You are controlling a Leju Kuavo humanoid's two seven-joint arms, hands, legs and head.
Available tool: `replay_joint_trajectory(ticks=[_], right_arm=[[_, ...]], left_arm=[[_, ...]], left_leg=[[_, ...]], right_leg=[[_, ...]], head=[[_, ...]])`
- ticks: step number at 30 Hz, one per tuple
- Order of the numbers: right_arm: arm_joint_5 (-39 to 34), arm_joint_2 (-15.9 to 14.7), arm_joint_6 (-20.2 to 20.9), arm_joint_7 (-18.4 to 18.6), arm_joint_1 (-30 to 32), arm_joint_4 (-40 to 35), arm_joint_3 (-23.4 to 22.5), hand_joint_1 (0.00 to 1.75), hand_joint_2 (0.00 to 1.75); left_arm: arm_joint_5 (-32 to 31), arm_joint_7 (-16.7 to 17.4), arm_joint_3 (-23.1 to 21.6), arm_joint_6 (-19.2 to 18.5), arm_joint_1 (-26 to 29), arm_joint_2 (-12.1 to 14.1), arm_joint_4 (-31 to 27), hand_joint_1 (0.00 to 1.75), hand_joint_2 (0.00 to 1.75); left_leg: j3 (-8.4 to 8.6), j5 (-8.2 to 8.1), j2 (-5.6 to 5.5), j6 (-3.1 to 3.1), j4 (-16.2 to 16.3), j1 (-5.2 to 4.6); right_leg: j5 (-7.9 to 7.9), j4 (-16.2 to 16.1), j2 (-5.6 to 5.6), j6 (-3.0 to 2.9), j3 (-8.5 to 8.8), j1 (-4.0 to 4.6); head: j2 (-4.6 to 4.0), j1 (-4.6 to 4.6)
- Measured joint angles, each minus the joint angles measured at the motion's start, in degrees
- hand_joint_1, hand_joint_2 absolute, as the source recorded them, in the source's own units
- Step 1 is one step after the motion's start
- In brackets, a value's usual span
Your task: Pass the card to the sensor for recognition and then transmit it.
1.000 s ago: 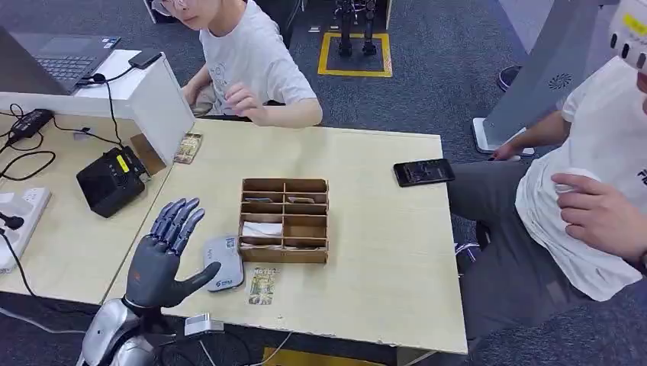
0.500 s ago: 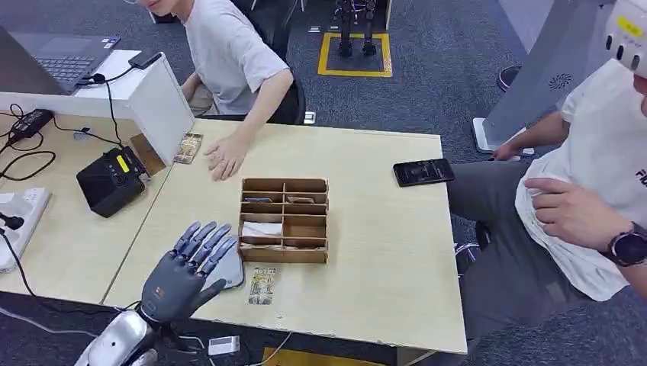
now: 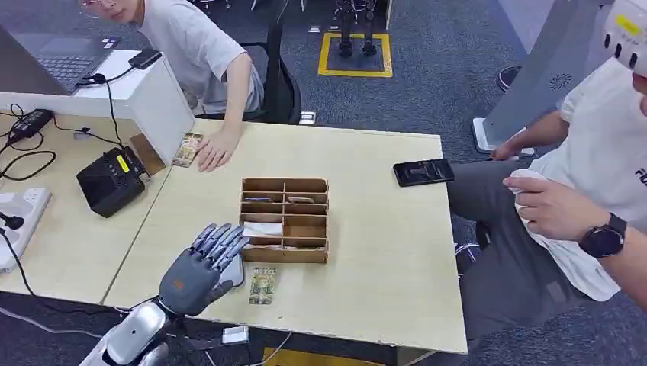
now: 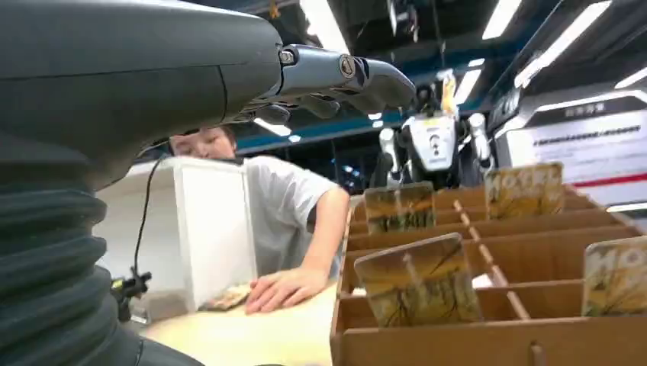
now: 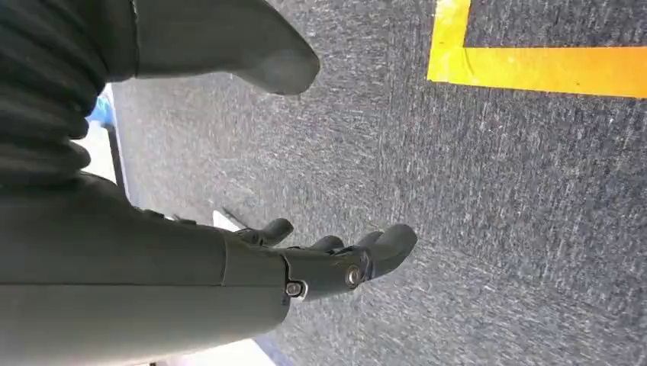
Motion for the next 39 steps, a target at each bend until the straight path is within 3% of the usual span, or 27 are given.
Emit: replay_joint_trajectory(ticks=[5,15,39], right_arm=[[0.59,0.15,0.02,0.0,-0.01,0.0,-0.48,0.0,1.75],[1.18,0.42,0.02,-0.55,-0.06,-0.02,-0.87,0.0,1.75],[2.21,0.5,0.55,-0.94,-0.03,-0.04,-1.99,0.0,1.75]], left_arm=[[7.16,1.48,-0.2,-5.04,-3.56,-2.95,3.82,0.0,1.75],[7.58,2.38,-0.79,-6.23,-7.46,-6.67,7.19,0.0,1.75],[10.51,2.31,-0.94,-7.76,-8.03,-8.85,10.05,0.0,1.75]], left_leg=[[-0.02,0.01,-0.03,0.0,0.01,-0.01],[-0.01,0.0,-0.02,0.0,0.01,-0.01],[-0.02,0.0,-0.01,0.0,0.01,-0.01]], right_leg=[[0.0,0.0,-0.04,0.0,0.01,0.0],[0.01,-0.01,-0.01,0.0,0.0,0.0],[0.01,0.0,0.0,0.0,-0.01,0.0]], head=[[0.0,-0.02],[0.0,-0.02],[0.0,-0.02]])
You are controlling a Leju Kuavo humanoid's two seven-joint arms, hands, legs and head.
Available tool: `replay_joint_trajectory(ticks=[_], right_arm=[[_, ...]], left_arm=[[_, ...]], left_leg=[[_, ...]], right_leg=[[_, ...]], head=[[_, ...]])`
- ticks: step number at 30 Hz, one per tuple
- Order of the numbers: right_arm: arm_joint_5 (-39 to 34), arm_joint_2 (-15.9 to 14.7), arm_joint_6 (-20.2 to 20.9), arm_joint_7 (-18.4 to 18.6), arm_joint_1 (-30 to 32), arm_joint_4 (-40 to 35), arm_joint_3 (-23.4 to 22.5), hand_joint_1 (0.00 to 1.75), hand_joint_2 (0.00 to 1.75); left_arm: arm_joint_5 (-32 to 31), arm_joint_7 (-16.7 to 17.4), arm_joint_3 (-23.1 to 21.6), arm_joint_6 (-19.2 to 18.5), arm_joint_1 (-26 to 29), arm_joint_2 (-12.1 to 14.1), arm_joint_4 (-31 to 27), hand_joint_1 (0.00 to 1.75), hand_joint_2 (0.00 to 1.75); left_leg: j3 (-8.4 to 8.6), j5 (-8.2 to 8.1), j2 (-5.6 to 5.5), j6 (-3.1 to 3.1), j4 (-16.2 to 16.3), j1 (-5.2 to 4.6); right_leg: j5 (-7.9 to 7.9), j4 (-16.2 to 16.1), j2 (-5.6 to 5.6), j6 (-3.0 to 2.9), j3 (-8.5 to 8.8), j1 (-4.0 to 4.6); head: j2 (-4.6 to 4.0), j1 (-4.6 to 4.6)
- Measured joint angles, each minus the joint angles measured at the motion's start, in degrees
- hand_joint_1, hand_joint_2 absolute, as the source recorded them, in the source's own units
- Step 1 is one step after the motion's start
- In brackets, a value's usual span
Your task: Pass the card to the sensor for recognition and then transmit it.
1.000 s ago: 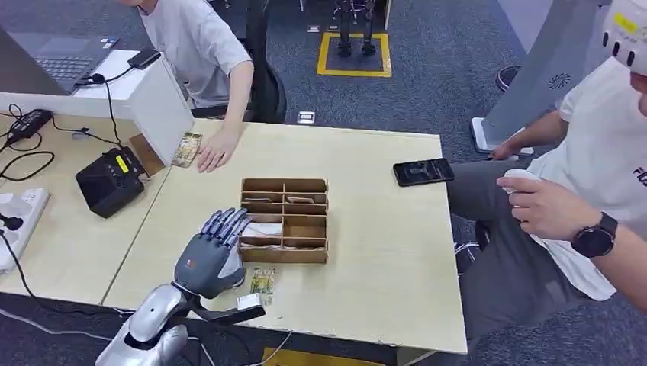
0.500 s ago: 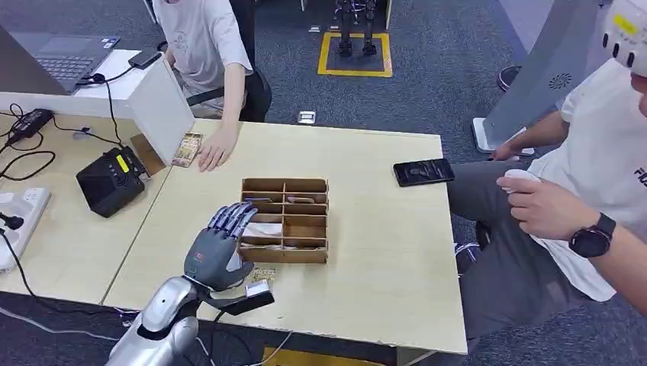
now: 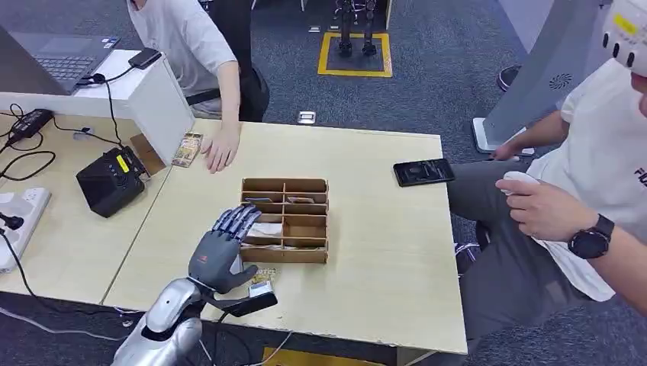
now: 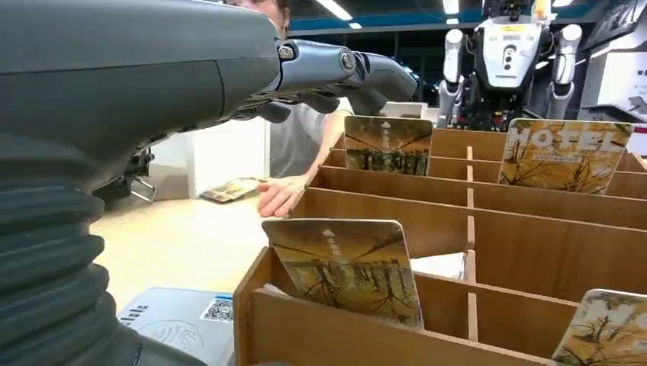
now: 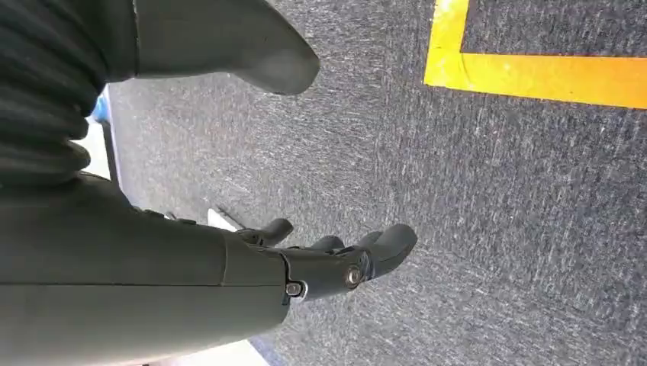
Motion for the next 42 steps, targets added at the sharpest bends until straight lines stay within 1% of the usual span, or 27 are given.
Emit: replay_joint_trajectory(ticks=[24,33,39,40,41,42], right_arm=[[0.92,0.02,-0.09,-0.09,0.0,0.0,-0.72,0.0,1.75],[1.95,0.02,0.11,-0.26,-0.04,0.0,-0.92,0.0,1.75],[1.97,0.04,0.09,-0.26,-0.05,0.0,-1.16,0.0,1.75],[1.97,0.04,0.09,-0.26,-0.05,0.0,-1.18,0.0,1.75],[1.97,0.04,0.09,-0.24,-0.05,0.0,-1.18,0.0,1.75],[2.01,0.07,0.09,-0.24,-0.05,0.0,-1.2,0.0,1.75]], left_arm=[[0.15,0.0,0.0,-0.26,0.01,-0.31,0.44,0.0,1.75],[1.18,0.02,0.0,-0.17,-1.0,-1.57,2.18,0.0,1.75],[1.36,0.09,0.0,0.0,-1.37,-1.7,3.1,0.0,1.75],[1.36,0.09,0.0,0.02,-1.41,-1.7,3.23,0.61,1.75],[1.36,0.09,0.0,0.02,-1.47,-1.7,3.36,1.75,1.75],[1.38,0.11,0.0,0.02,-1.52,-1.71,3.52,1.75,1.75]], left_leg=[[0.0,0.0,0.0,0.0,0.0,0.0],[0.0,0.0,0.0,0.0,0.0,0.0],[0.0,0.0,0.0,0.0,0.0,0.0],[0.0,0.0,0.0,0.0,0.0,0.0],[0.0,0.0,0.0,0.0,0.0,0.0],[0.0,0.0,0.0,0.0,0.0,0.0]], right_leg=[[0.0,0.0,0.0,0.0,0.0,0.0],[0.0,0.0,0.0,0.0,0.0,0.0],[0.0,0.0,0.0,0.0,0.0,0.0],[0.0,0.0,0.0,0.0,0.0,0.0],[0.0,0.0,0.0,0.0,0.0,0.0],[0.0,0.0,0.0,0.0,0.0,0.0]], head=[[0.0,0.02],[0.0,0.02],[0.0,0.0],[0.0,0.0],[0.0,0.0],[0.0,0.0]])
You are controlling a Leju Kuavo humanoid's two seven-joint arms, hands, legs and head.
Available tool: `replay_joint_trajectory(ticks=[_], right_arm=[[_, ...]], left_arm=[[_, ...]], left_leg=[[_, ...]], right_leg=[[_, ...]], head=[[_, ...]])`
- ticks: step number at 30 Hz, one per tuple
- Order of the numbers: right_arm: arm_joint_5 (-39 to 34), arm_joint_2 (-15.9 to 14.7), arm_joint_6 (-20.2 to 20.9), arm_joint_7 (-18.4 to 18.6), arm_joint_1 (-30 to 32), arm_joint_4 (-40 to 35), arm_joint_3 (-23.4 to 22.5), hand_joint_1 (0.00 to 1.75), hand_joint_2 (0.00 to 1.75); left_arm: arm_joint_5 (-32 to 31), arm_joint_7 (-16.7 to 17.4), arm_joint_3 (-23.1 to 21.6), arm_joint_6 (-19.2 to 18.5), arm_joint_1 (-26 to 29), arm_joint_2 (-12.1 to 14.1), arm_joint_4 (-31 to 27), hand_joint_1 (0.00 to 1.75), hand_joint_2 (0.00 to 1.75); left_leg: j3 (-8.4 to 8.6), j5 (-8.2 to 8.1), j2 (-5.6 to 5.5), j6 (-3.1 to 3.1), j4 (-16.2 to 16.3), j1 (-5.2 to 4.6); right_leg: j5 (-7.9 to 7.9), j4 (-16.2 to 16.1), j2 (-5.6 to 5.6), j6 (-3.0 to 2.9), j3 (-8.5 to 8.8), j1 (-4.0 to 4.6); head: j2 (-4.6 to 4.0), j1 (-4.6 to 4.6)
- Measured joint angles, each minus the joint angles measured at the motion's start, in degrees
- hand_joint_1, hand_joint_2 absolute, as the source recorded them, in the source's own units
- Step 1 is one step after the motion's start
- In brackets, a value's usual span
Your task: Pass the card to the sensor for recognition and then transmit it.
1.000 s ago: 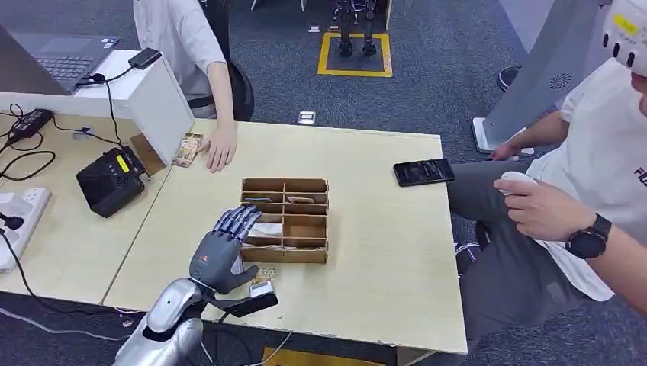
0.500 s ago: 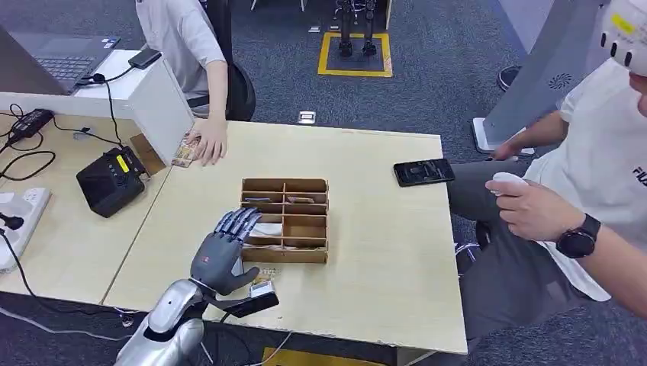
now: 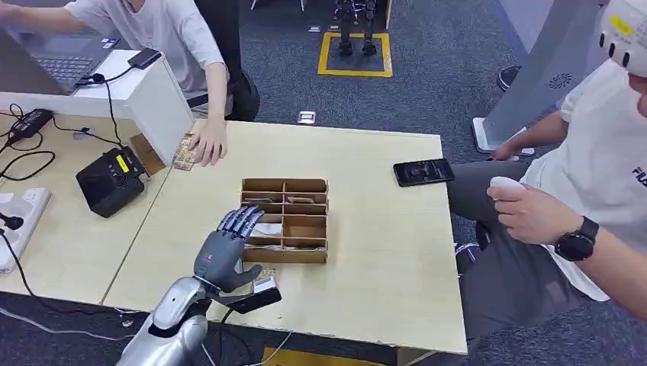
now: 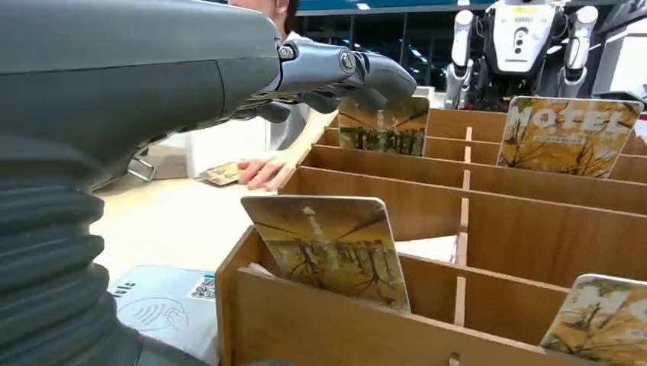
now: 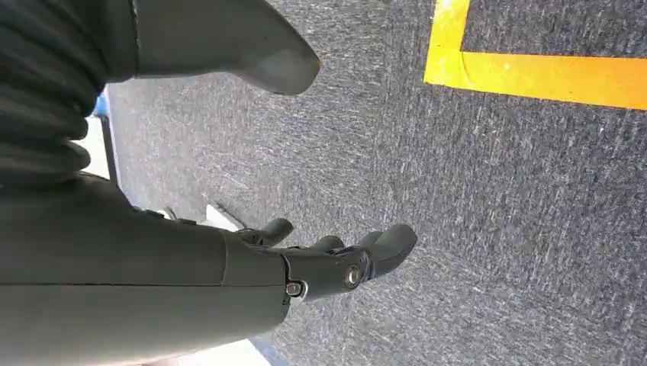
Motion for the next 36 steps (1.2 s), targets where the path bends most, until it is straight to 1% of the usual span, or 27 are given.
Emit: replay_joint_trajectory(ticks=[7,18,26,28,30,31,32,34,36], right_arm=[[0.11,0.02,0.02,-0.02,0.0,0.0,-0.11,0.0,1.75],[0.83,0.02,0.0,-0.02,-0.02,0.0,-0.52,0.0,1.75],[0.92,0.02,0.0,-0.02,-0.03,0.0,-1.01,0.0,1.75],[1.07,0.02,0.02,-0.02,-0.03,0.0,-1.09,0.0,1.75],[1.16,0.02,0.07,-0.04,-0.05,0.0,-1.29,0.0,1.75],[1.25,0.02,0.07,-0.15,-0.04,0.0,-1.44,0.0,1.75],[1.47,0.02,0.13,-0.22,-0.04,0.0,-1.55,0.0,1.75],[2.1,0.02,0.2,-0.5,-0.08,0.0,-1.75,0.0,1.75],[2.3,0.02,0.2,-0.54,-0.13,0.0,-2.01,0.0,1.75]], left_arm=[[0.15,0.2,0.02,0.0,-0.1,0.02,1.2,1.75,1.75],[0.59,0.02,0.02,0.02,-0.39,0.0,1.4,1.75,1.75],[2.49,-0.96,0.02,-0.63,-0.46,0.05,1.4,1.75,1.75],[4.62,-1.77,0.04,-1.81,-0.93,0.35,1.29,1.75,1.75],[8.18,-2.36,0.2,-3.55,-2.07,1.27,0.06,1.75,1.75],[10.15,-2.36,0.39,-5.15,-3.25,2.12,-0.98,1.75,1.75],[11.99,-2.14,0.46,-6.85,-5.01,3.33,-2.17,1.75,1.75],[16.29,-1.12,1.09,-11.26,-10.19,6.59,-5.15,1.75,1.75],[19.77,0.26,2.78,-15.9,-17.13,9.56,-7.52,1.75,1.75]], left_leg=[[0.0,0.0,0.0,0.0,0.0,0.0],[0.0,0.0,-0.01,0.0,0.0,0.0],[0.0,0.0,-0.01,0.0,0.0,0.0],[0.0,0.01,-0.02,0.0,0.0,0.0],[0.0,0.03,-0.02,0.0,0.0,0.02],[-0.01,0.05,-0.02,-0.01,0.01,0.02],[-0.02,0.11,-0.04,-0.01,0.01,0.03],[-0.14,0.23,-0.09,-0.15,0.02,0.14],[-0.16,0.3,-0.14,-0.16,0.02,0.17]], right_leg=[[0.0,0.0,0.0,0.0,0.0,0.0],[0.0,0.0,-0.01,0.0,0.02,0.0],[0.0,0.0,-0.01,0.0,0.02,0.0],[0.0,0.0,-0.02,0.0,0.01,0.0],[0.01,0.01,-0.02,0.0,0.0,0.01],[0.01,0.02,-0.02,0.0,0.0,0.01],[0.02,0.02,-0.04,-0.01,-0.02,0.01],[0.12,0.04,-0.08,-0.12,-0.1,0.1],[0.21,0.07,-0.14,-0.17,-0.15,0.16]], head=[[0.0,0.02],[0.0,0.02],[0.0,0.0],[0.0,0.0],[0.0,0.02],[0.0,0.0],[0.0,0.02],[0.0,0.02],[0.0,0.0]])
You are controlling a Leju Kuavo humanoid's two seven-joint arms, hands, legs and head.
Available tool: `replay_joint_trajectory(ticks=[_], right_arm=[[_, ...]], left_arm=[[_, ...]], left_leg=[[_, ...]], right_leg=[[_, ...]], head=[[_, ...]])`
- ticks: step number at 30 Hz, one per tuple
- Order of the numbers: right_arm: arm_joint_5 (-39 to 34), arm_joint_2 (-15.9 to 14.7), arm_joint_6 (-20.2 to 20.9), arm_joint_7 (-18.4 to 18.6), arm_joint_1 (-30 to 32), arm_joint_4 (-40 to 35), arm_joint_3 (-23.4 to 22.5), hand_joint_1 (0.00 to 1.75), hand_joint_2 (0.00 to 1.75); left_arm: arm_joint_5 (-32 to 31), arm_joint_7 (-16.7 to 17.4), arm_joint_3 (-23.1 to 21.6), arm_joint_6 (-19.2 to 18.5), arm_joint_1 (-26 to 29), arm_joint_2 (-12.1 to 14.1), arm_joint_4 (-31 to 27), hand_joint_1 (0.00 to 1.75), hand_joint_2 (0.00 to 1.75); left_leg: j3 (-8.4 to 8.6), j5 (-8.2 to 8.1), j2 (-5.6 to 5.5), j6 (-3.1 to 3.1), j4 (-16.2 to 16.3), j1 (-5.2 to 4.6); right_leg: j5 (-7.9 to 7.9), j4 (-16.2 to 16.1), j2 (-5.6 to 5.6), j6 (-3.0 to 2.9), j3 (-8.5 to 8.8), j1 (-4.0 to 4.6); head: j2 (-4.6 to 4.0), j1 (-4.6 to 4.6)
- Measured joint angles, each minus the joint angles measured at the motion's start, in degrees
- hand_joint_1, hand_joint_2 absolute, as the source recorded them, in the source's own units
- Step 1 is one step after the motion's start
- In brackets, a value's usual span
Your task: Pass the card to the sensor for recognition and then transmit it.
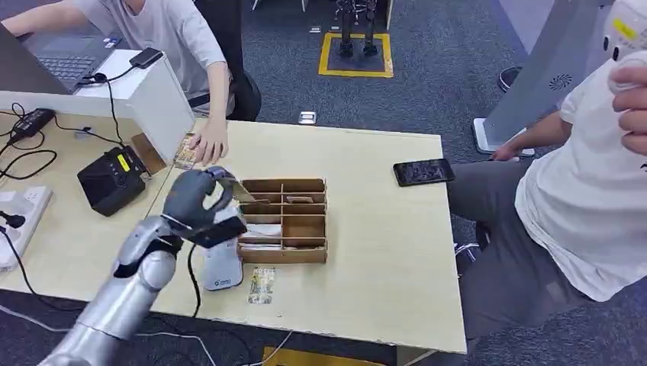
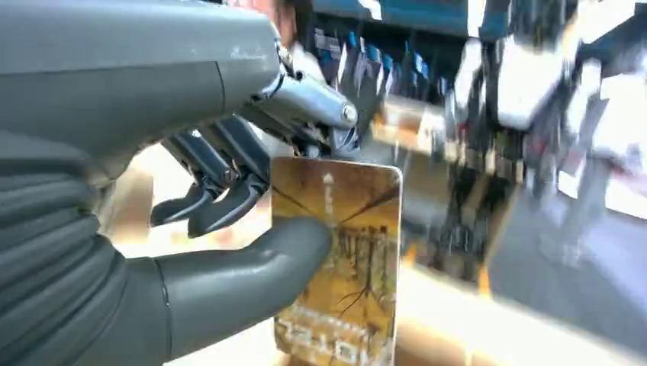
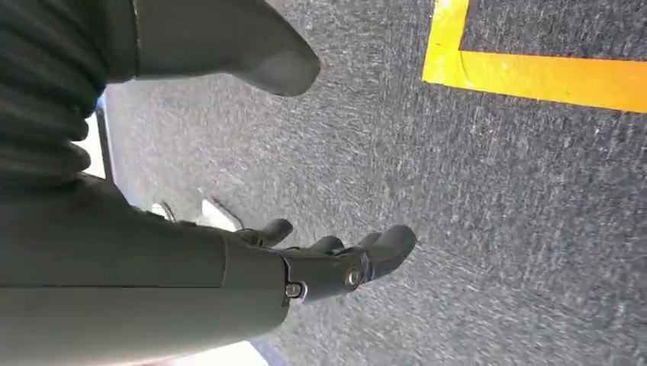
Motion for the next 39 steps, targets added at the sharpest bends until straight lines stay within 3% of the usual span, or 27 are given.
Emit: replay_joint_trajectory(ticks=[3,5,8,13,17,21,24,28,32,39], right_arm=[[0.7,0.0,0.15,0.04,0.0,-0.02,-0.46,0.0,1.75],[0.74,0.0,0.24,0.2,-0.08,-0.07,-0.59,0.0,1.75],[0.74,0.0,0.24,0.48,-0.06,-0.07,-0.79,0.0,1.75],[0.85,0.13,0.24,0.52,-0.18,-0.07,-0.94,0.0,1.75],[1.92,0.31,0.24,0.52,-0.23,-0.07,-0.98,0.0,1.75],[2.73,0.46,0.28,0.24,-0.43,-0.09,-1.2,0.0,1.75],[3.25,0.52,0.52,-0.07,-0.47,-0.09,-1.27,0.0,1.75],[4.92,0.52,0.99,-0.07,-0.53,-0.15,-1.27,0.0,1.75],[5.81,0.52,1.2,-0.07,-0.73,-0.17,-1.27,0.0,1.75],[5.9,0.55,1.22,0.39,-0.76,-0.17,-1.27,0.0,1.75]], left_arm=[[3.9,2.95,1.26,-8.07,-9.94,3.09,-2.02,1.75,1.75],[4.23,4.44,1.55,-10.0,-15.61,4.26,-3.05,1.75,1.75],[4.36,5.49,1.55,-11.16,-20.86,5.31,-3.88,1.75,1.75],[3.99,6.89,1.55,-10.18,-23.18,5.79,-4.3,1.75,1.75],[-2.07,7.53,1.55,-3.18,-22.12,5.66,-3.56,1.75,1.75],[-7.58,7.61,1.53,2.61,-20.05,4.52,0.38,1.75,1.75],[-14.28,9.75,1.53,6.66,-19.73,3.39,4.63,1.75,1.75],[-26.56,11.15,1.55,17.33,-20.8,2.18,16.0,1.75,1.75],[-30.52,12.44,1.75,22.6,-23.08,1.26,28.1,1.75,1.75],[-30.98,12.07,3.08,23.92,-25.13,0.5,38.06,1.75,1.75]], left_leg=[[-0.14,0.14,-0.03,-0.05,0.0,0.05],[-0.14,0.14,0.01,-0.05,-0.01,0.04],[-0.14,0.13,0.02,-0.05,-0.01,-0.01],[-0.15,0.11,0.01,-0.05,-0.01,-0.01],[-0.15,0.11,0.04,-0.05,-0.02,-0.01],[-0.15,0.11,0.05,-0.06,-0.01,0.01],[-0.15,0.12,0.04,-0.05,-0.01,0.0],[-0.15,0.12,0.06,-0.05,-0.01,0.0],[-0.15,0.12,0.08,-0.05,-0.01,0.01],[-0.16,0.12,0.07,-0.06,-0.02,0.01]], right_leg=[[0.07,0.02,-0.01,0.01,-0.1,0.02],[0.11,0.03,0.04,-0.04,-0.11,0.02],[0.11,0.02,0.05,-0.04,-0.14,0.01],[0.1,0.01,0.04,-0.04,-0.15,0.0],[0.1,0.0,0.06,-0.04,-0.19,-0.01],[0.11,0.0,0.06,-0.04,-0.19,-0.01],[0.11,0.0,0.06,-0.04,-0.19,-0.01],[0.11,0.01,0.09,-0.04,-0.19,-0.01],[0.12,0.02,0.12,-0.05,-0.2,-0.01],[0.11,0.02,0.11,-0.05,-0.21,0.0]], head=[[0.0,-0.02],[0.0,-0.07],[0.0,-0.07],[0.0,-0.07],[0.0,-0.04],[0.0,-0.07],[0.0,-0.02],[0.0,-0.07],[0.0,-0.04],[0.0,-0.07]])
